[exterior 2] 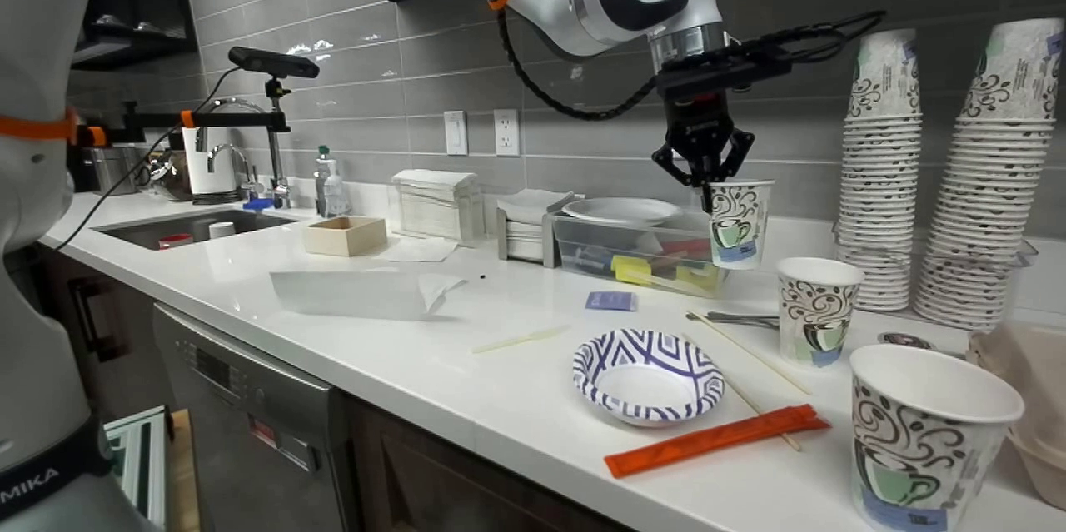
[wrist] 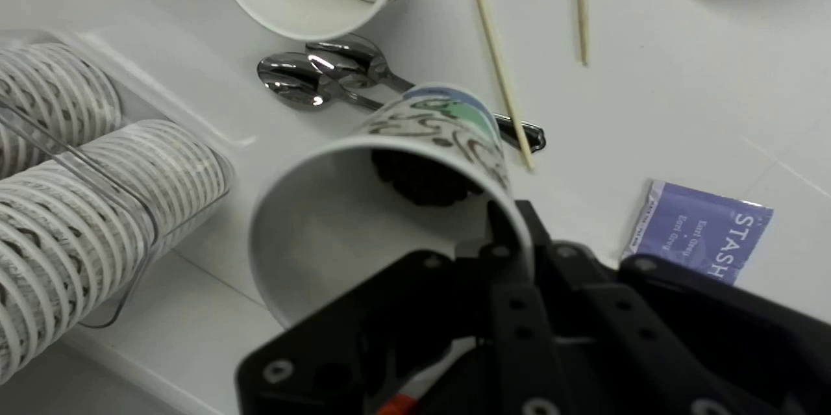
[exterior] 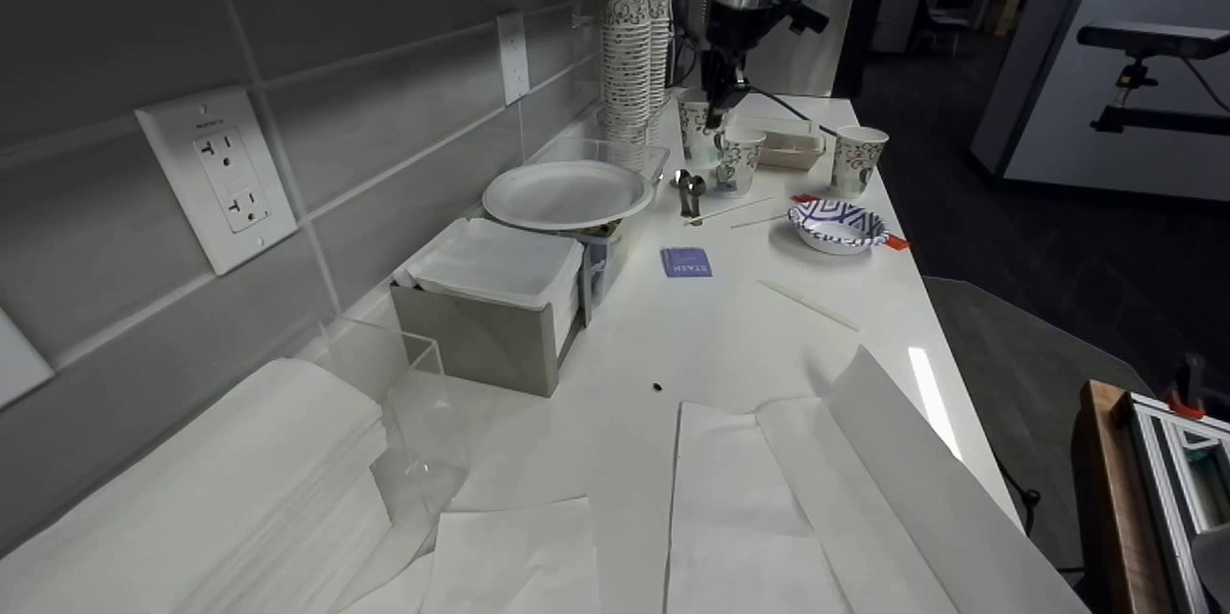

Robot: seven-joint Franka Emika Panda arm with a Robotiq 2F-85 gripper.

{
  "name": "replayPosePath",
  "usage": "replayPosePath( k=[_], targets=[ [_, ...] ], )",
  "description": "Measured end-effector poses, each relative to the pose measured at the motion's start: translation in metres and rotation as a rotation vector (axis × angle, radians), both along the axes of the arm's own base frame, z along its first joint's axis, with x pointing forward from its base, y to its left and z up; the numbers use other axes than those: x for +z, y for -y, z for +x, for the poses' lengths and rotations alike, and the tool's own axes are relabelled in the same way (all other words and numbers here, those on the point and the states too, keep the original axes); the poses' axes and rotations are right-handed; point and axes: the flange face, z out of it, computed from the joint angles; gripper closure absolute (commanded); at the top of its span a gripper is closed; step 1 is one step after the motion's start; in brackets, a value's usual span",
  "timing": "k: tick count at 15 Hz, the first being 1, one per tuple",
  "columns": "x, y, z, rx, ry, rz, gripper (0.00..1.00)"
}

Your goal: Move the left cup to the right

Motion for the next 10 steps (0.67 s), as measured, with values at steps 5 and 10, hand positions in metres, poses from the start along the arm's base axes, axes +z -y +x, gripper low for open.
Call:
replayPosePath(
  k=[5,10],
  targets=[
    [-0.028,0.011,0.024,0.072,-0.017,0.014,0.99],
    [-0.044,0.03,0.051,0.178,-0.003,0.077,0.99]
  ],
)
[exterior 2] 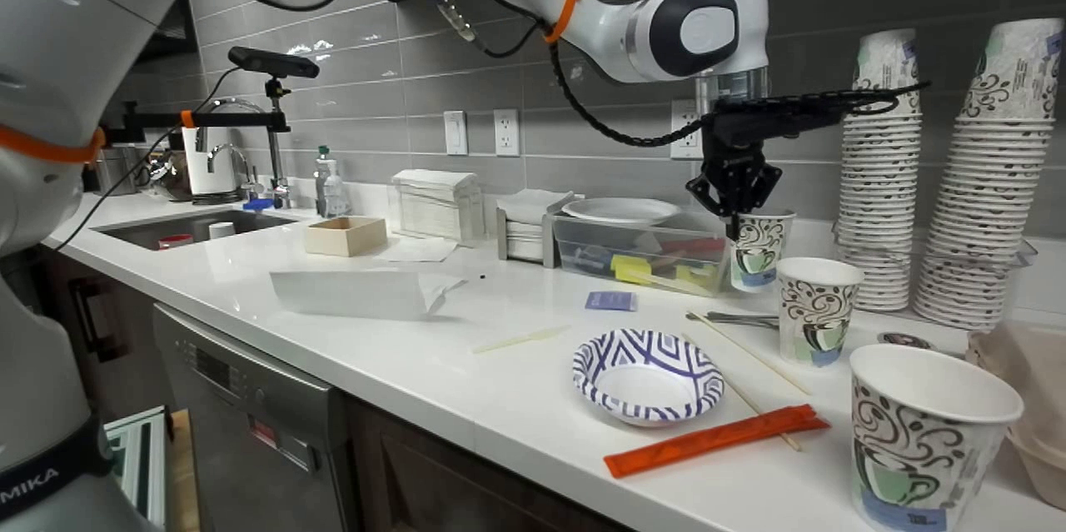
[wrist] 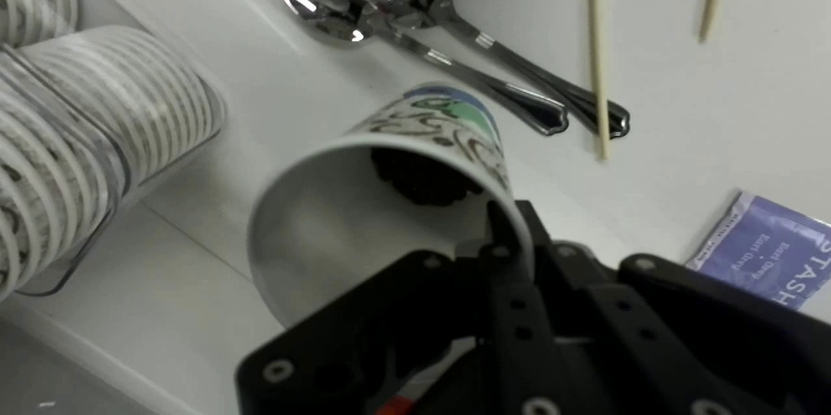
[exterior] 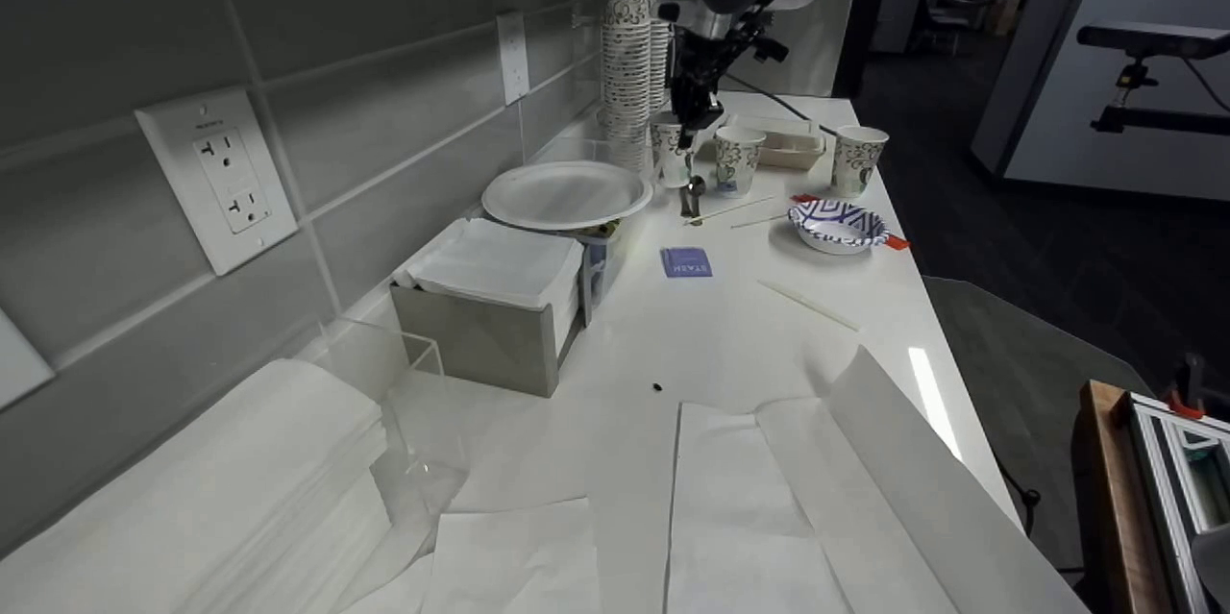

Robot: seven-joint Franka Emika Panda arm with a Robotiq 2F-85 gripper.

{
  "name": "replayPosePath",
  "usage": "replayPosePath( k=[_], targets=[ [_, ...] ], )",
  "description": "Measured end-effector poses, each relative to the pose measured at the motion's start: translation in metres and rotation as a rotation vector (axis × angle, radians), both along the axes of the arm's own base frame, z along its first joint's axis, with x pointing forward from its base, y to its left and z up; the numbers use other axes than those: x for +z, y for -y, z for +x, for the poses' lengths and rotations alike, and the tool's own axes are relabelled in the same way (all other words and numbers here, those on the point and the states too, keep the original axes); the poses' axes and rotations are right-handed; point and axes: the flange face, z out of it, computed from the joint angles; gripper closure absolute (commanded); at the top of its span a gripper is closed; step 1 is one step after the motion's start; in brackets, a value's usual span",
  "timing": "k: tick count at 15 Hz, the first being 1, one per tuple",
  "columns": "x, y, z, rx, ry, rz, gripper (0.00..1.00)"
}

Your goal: Move the left cup to the right

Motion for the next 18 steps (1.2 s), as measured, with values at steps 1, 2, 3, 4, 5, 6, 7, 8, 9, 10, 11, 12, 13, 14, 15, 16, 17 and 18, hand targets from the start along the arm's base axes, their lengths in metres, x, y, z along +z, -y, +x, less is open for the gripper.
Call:
replayPosePath(
  k=[1,2,3,4,5,6,7,8,9,10,11,12,13,14,15,16,17,18],
  targets=[
    [-0.001,0.003,0.005,0.029,0.009,0.006,0.99],
    [-0.001,0.006,0.01,0.057,0.018,0.007,0.99],
    [-0.002,0.009,0.014,0.084,0.026,0.006,0.99],
    [-0.004,0.011,0.018,0.111,0.031,0.005,0.99],
    [-0.005,0.014,0.021,0.137,0.036,0.004,0.99],
    [-0.008,0.016,0.025,0.163,0.039,0.001,0.99],
    [-0.011,0.019,0.027,0.188,0.042,-0.004,0.99],
    [-0.014,0.021,0.03,0.21,0.044,-0.007,0.99],
    [-0.018,0.023,0.032,0.229,0.043,-0.009,0.99],
    [-0.021,0.025,0.034,0.246,0.042,-0.01,0.99],
    [-0.025,0.026,0.035,0.261,0.037,-0.01,0.99],
    [-0.029,0.027,0.037,0.274,0.029,-0.008,0.99],
    [-0.032,0.028,0.037,0.284,0.023,-0.006,0.99],
    [-0.035,0.029,0.038,0.294,0.016,-0.004,0.72],
    [-0.037,0.029,0.039,0.301,0.009,-0.001,0.71],
    [-0.039,0.03,0.039,0.303,0.002,0.002,0.66],
    [-0.04,0.03,0.04,0.304,-0.002,0.005,0.57],
    [-0.04,0.03,0.041,0.305,-0.001,0.005,0.5]
  ],
)
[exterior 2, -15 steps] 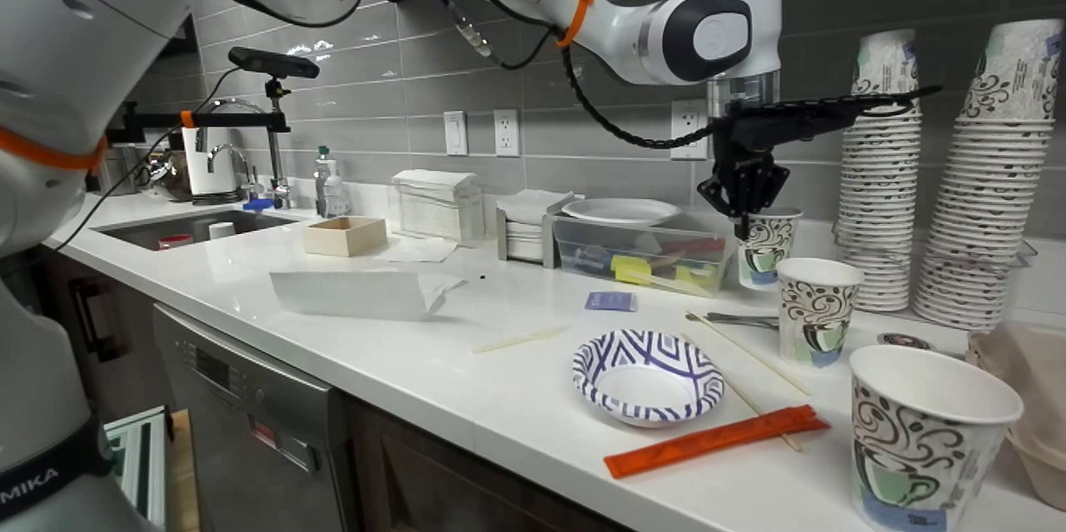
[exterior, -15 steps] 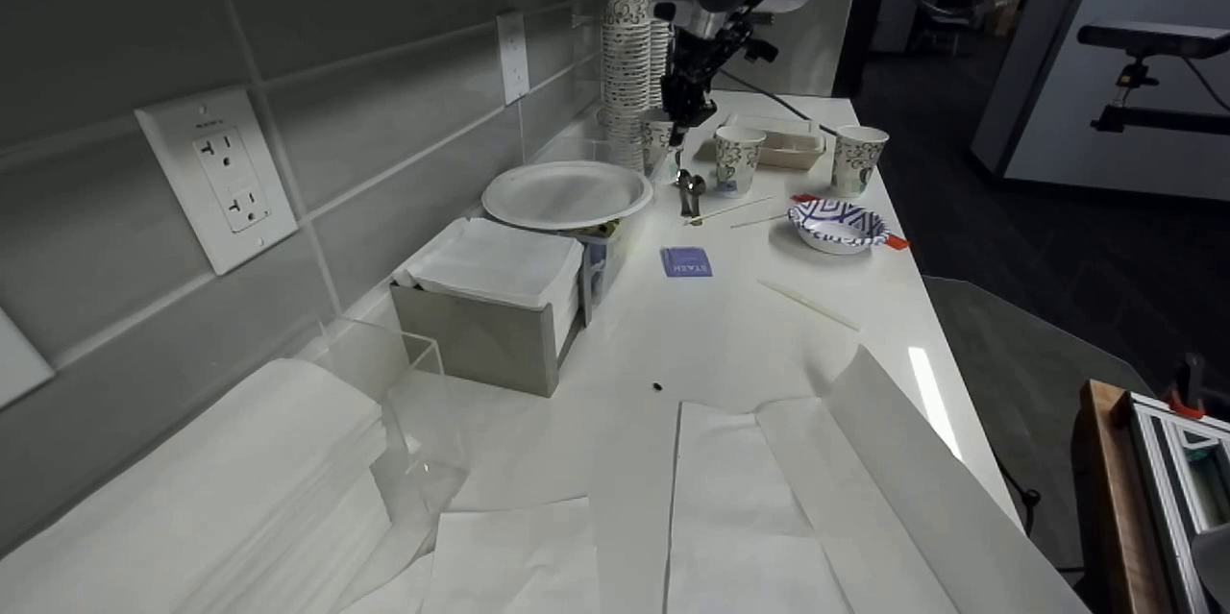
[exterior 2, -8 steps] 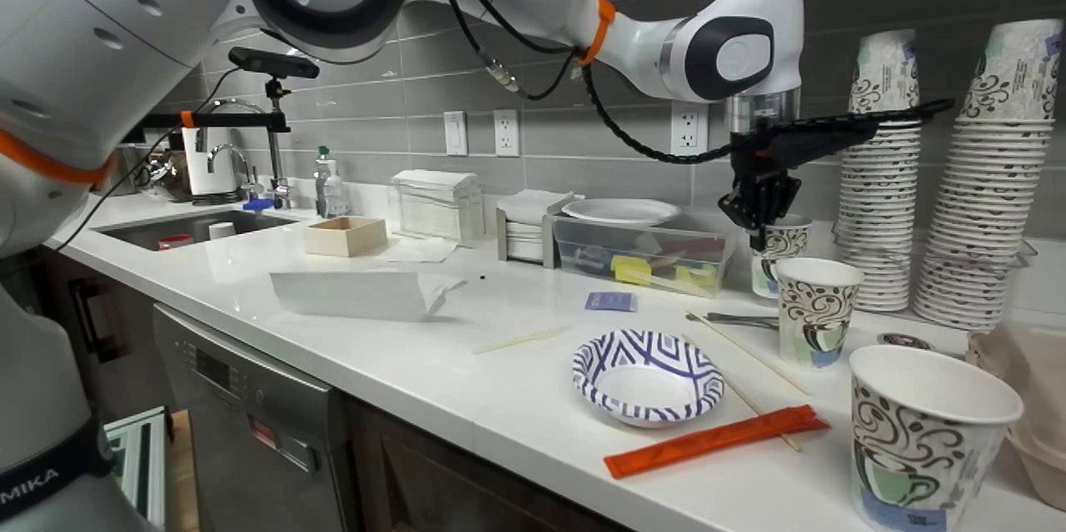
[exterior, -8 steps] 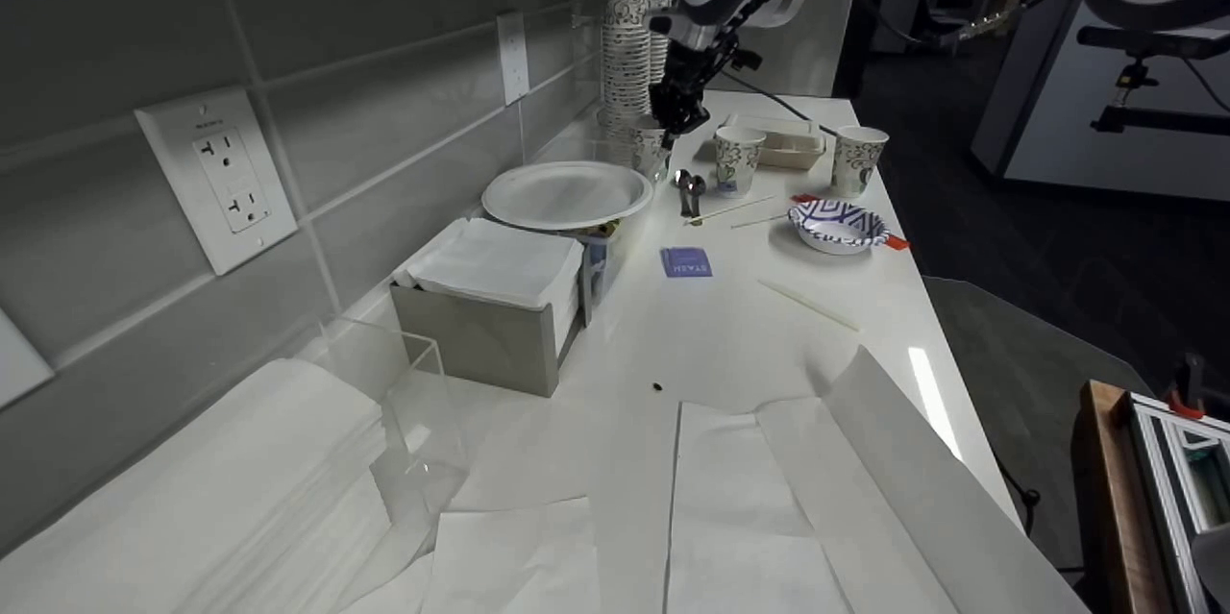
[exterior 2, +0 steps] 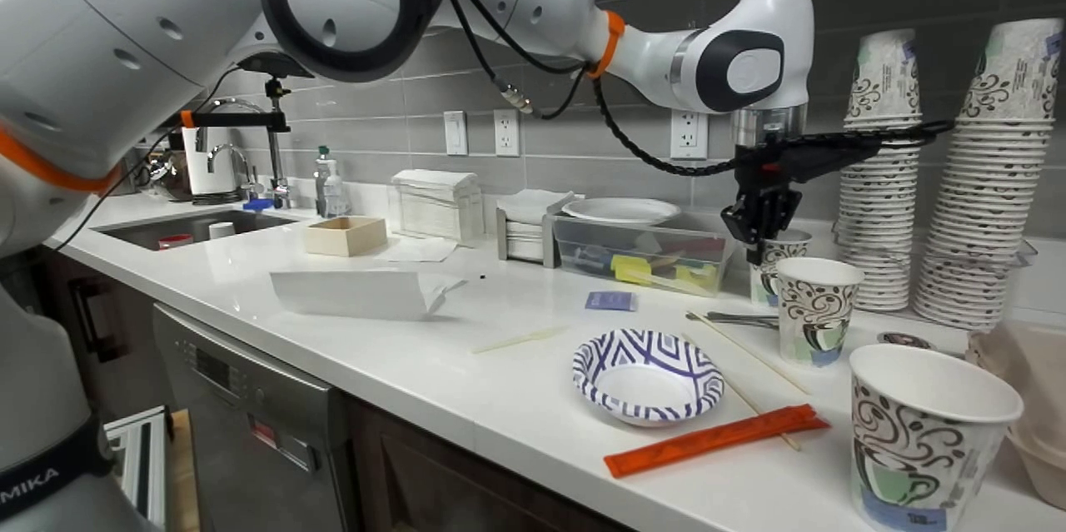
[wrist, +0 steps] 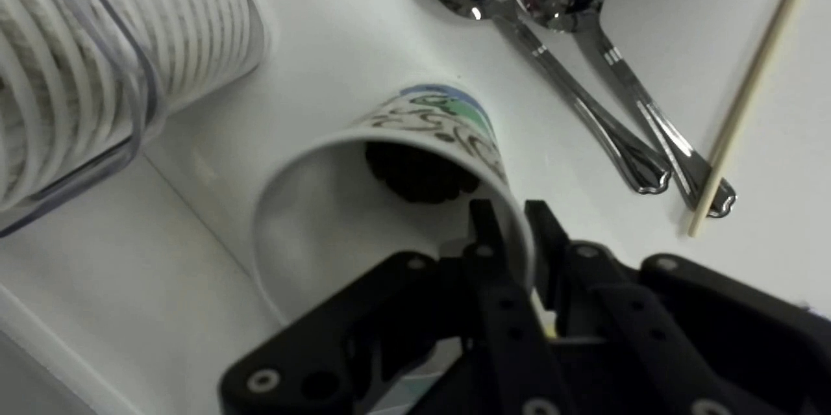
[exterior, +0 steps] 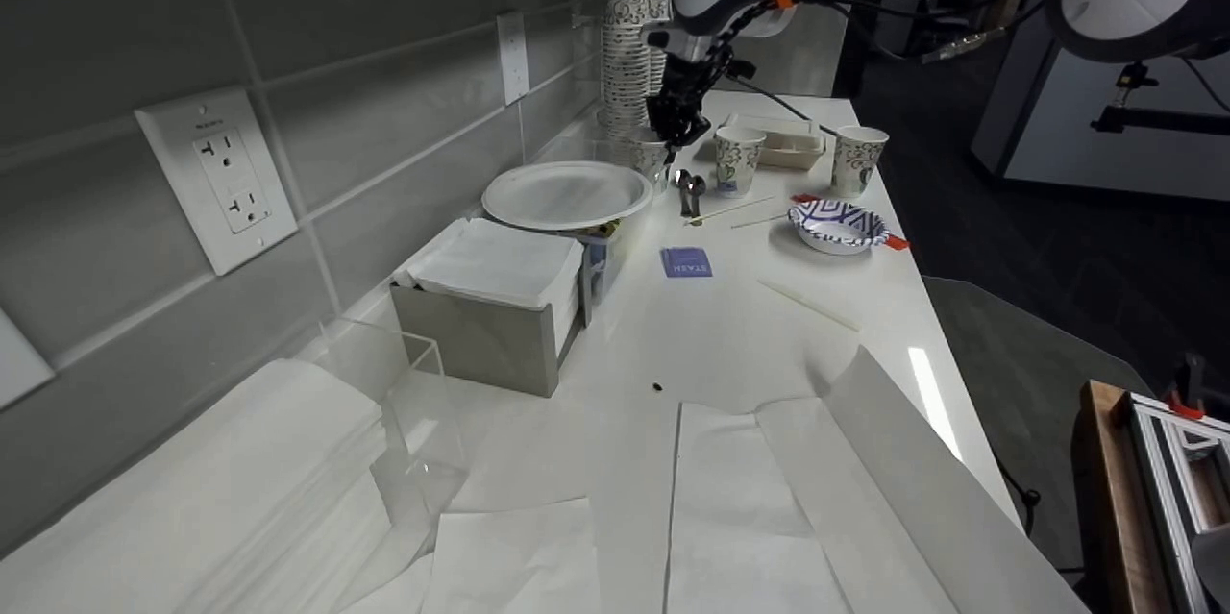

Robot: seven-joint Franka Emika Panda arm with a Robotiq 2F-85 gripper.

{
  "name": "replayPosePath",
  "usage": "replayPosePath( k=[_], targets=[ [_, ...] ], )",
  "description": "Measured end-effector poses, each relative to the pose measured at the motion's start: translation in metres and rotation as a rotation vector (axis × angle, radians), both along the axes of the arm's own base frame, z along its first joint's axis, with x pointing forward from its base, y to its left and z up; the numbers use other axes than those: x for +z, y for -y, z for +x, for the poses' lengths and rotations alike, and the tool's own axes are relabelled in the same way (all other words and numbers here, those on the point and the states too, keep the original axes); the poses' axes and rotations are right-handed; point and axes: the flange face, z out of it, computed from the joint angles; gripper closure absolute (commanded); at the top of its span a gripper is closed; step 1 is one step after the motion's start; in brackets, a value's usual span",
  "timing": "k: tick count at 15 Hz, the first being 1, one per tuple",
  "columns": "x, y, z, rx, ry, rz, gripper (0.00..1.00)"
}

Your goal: Move the left cup to the right

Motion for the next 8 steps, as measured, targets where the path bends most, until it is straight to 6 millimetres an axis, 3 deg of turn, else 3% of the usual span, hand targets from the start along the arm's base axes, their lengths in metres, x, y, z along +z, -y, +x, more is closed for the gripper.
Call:
replayPosePath(
  k=[3,6,8],
  targets=[
    [0.008,-0.002,0.001,-0.016,-0.002,0.004,0.27],
    [0.03,-0.008,0.001,-0.127,-0.007,0.018,0.05],
    [0.051,-0.013,-0.001,-0.237,-0.012,0.02,0.0]
  ],
)
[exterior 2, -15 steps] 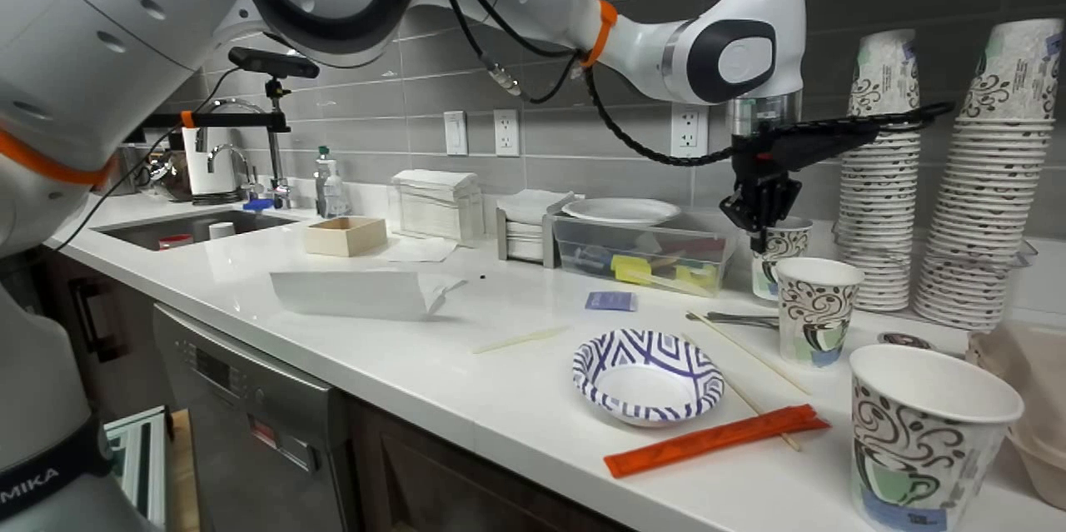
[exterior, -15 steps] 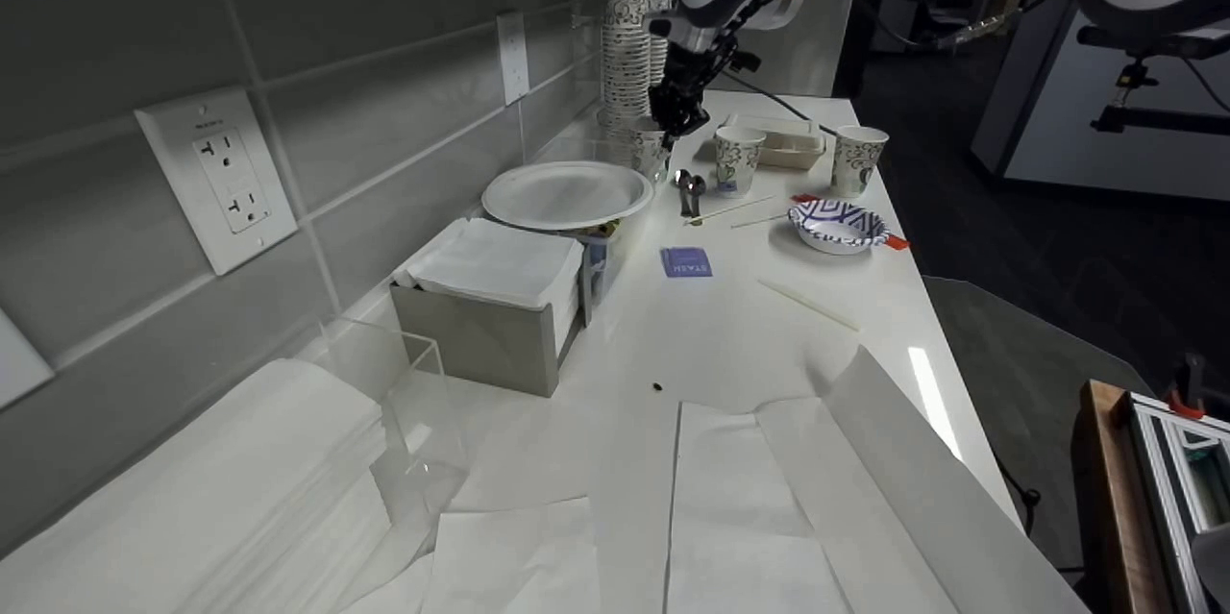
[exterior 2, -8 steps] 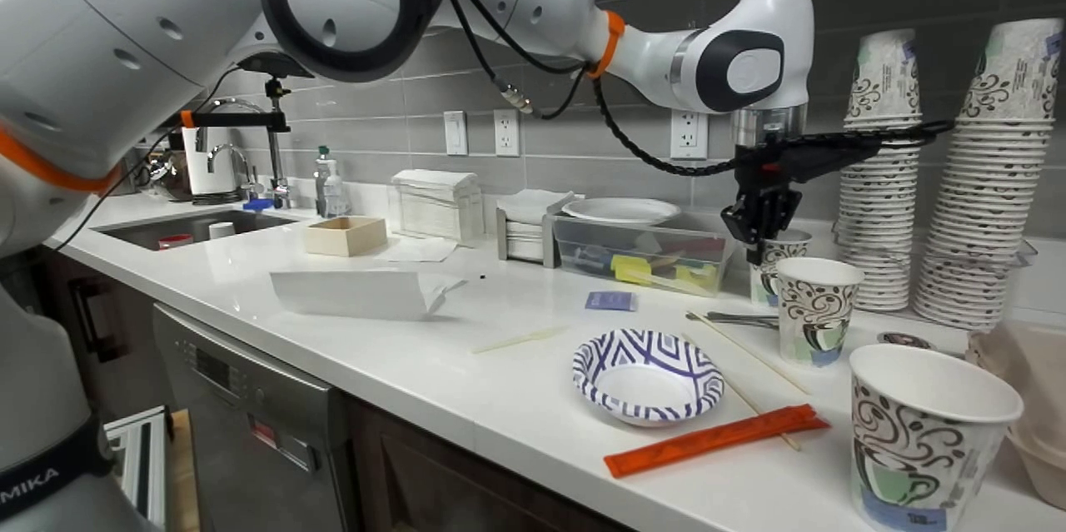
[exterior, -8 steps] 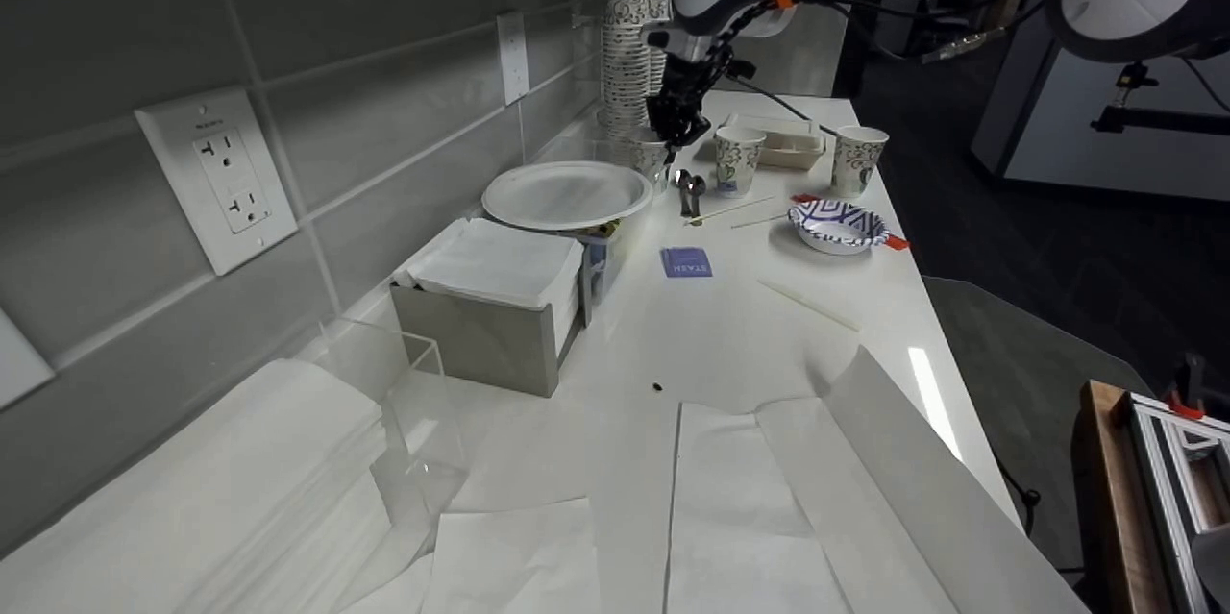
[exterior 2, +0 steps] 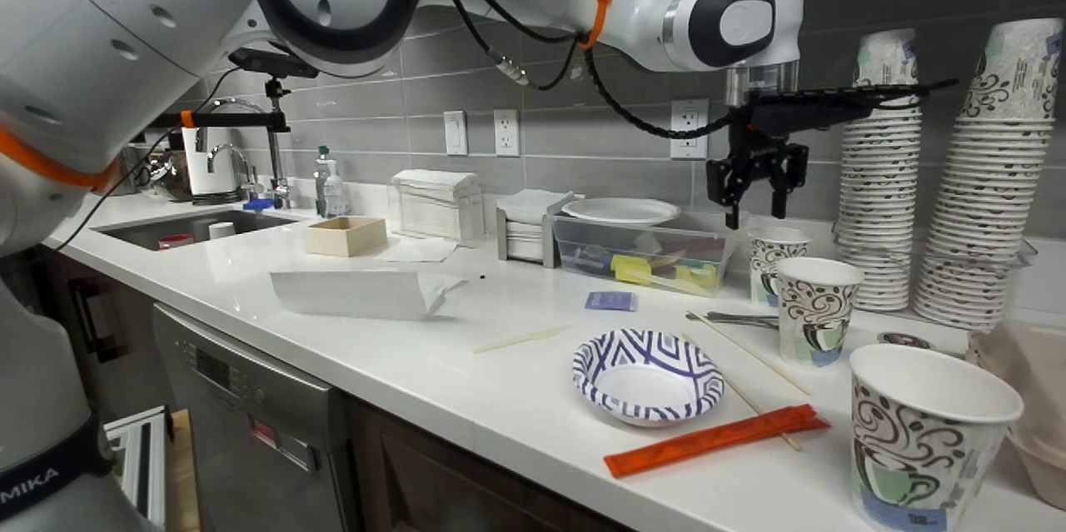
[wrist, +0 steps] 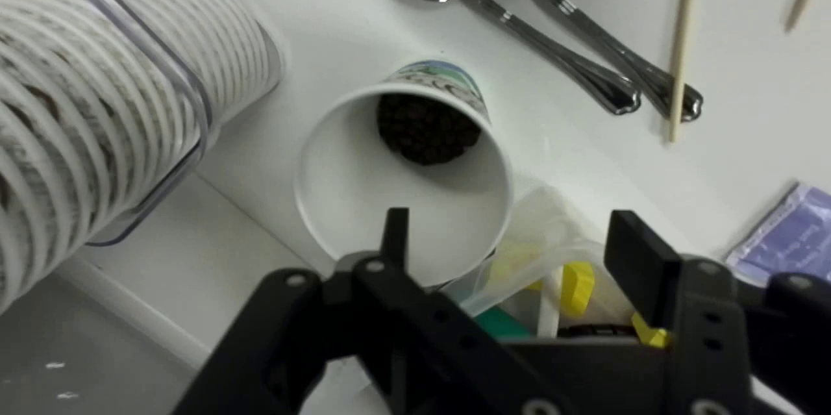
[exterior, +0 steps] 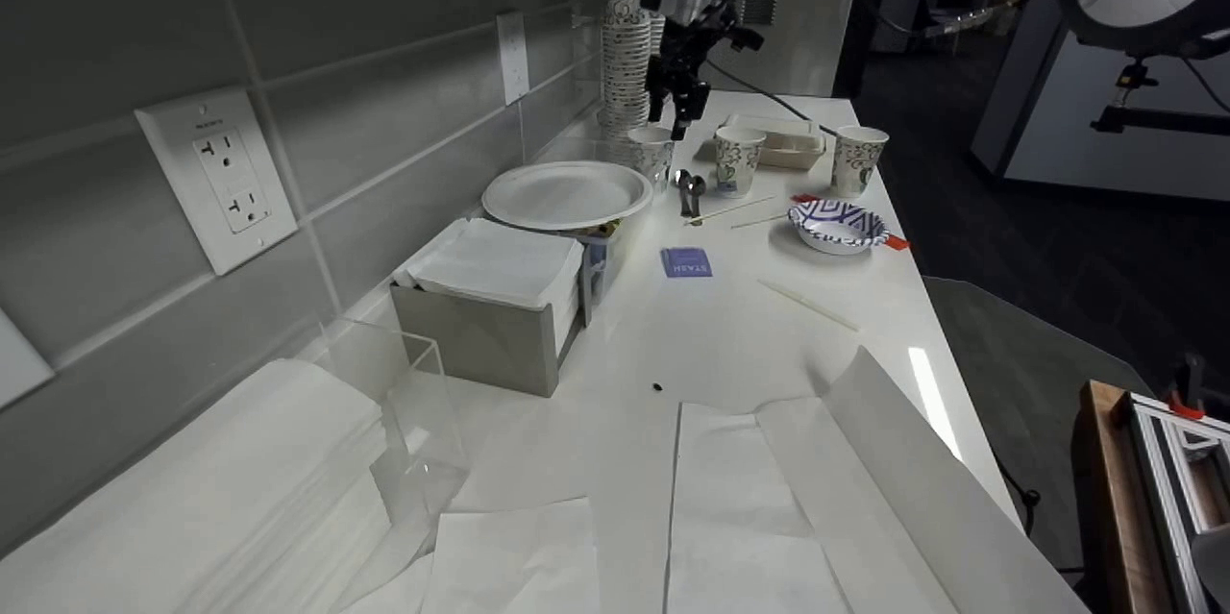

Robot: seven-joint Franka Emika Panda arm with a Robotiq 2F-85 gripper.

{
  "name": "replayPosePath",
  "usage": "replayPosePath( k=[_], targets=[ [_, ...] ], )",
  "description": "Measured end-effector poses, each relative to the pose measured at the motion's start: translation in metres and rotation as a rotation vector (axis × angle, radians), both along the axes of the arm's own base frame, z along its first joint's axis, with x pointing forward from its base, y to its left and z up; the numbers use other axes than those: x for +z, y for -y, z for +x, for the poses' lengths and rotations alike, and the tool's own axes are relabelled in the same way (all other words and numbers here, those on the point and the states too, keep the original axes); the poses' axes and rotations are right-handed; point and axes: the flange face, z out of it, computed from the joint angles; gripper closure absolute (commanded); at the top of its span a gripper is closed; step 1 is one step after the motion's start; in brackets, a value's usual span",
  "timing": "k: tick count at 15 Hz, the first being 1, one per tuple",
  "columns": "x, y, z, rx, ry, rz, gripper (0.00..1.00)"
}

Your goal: Move the left cup to the right

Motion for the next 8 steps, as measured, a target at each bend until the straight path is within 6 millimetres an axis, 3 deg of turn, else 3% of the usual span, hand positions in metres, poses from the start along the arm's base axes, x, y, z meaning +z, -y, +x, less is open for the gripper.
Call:
replayPosePath(
  k=[5,8],
  targets=[
    [0.056,-0.01,-0.008,-0.283,0.038,-0.005,0.0],
    [0.075,-0.013,-0.022,-0.443,0.036,0.0,0.0]
  ],
)
